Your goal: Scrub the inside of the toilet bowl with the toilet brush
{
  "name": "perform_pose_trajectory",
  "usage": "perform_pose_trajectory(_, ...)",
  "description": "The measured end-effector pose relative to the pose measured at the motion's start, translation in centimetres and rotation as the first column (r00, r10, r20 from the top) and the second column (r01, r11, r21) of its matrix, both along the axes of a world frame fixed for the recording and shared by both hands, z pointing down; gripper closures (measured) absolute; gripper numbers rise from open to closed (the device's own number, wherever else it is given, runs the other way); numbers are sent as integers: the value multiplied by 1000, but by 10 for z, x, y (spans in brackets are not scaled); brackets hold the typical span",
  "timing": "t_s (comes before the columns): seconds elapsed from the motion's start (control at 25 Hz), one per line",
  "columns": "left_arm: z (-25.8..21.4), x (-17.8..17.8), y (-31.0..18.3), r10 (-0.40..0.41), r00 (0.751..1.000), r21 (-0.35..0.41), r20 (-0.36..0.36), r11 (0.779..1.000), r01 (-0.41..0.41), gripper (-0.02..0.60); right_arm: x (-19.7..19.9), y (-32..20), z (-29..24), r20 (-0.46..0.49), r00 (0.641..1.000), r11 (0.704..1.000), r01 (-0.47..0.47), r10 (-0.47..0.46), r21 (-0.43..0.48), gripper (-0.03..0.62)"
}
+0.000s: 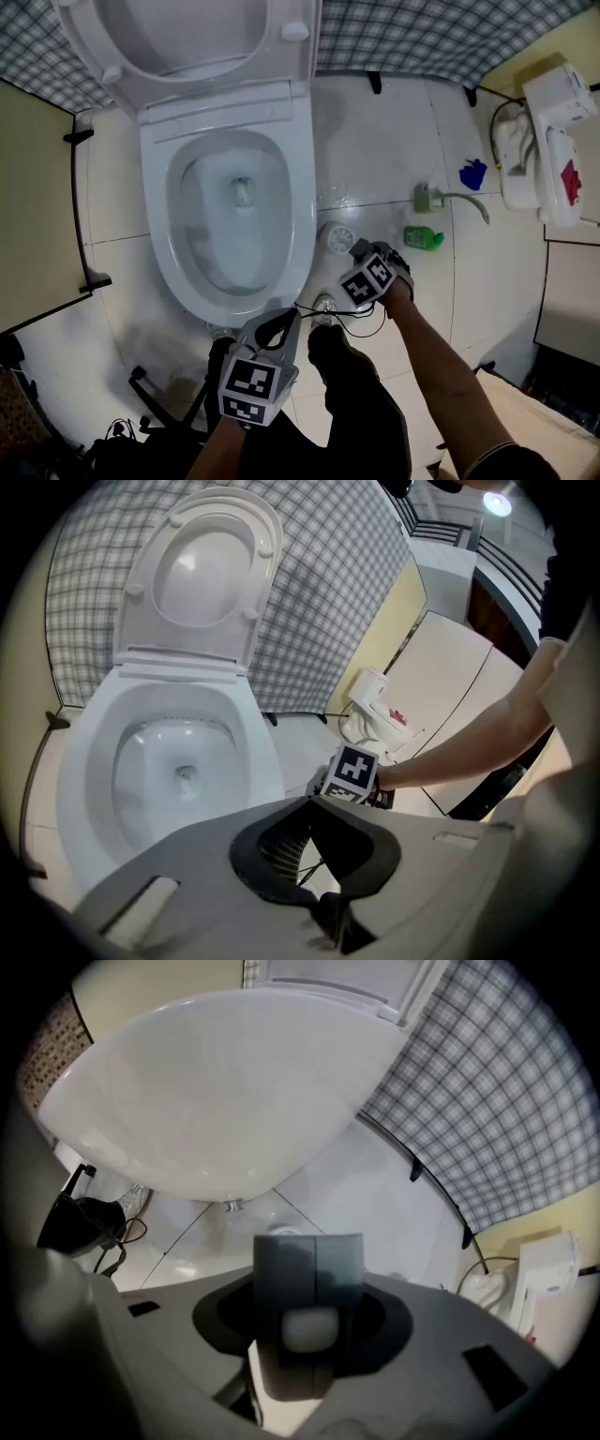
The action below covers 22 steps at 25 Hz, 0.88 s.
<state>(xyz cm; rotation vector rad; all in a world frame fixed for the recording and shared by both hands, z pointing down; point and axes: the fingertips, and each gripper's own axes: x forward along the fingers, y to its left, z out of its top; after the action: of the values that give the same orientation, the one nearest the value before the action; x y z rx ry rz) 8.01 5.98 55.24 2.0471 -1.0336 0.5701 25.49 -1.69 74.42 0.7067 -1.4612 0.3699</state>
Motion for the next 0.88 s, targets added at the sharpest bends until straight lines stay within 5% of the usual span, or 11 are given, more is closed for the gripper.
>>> perform_pose_trajectory(0.2, -15, -19, -5, -33, 999, 8, -9, 999, 34, 572, -9, 0, -41, 43, 999, 998, -19, 17, 58, 356)
perform_pose_trajectory(0.52, -90, -71, -33, -86, 996, 100, -5, 991, 86, 572, -28, -2, -169, 112, 993, 956, -58, 27, 287, 356)
perform_pose_trajectory(0.68, -148, -94, -51, -98, 994, 163, -43, 981, 104, 572, -65, -11, -263, 224, 973, 888, -156, 62, 433, 400)
perform_pose_trajectory(0.88, -231, -118, -69, -87, 995, 268, -38, 959, 94, 572, -116, -15, -392, 346, 938, 751, -231, 3, 619, 513)
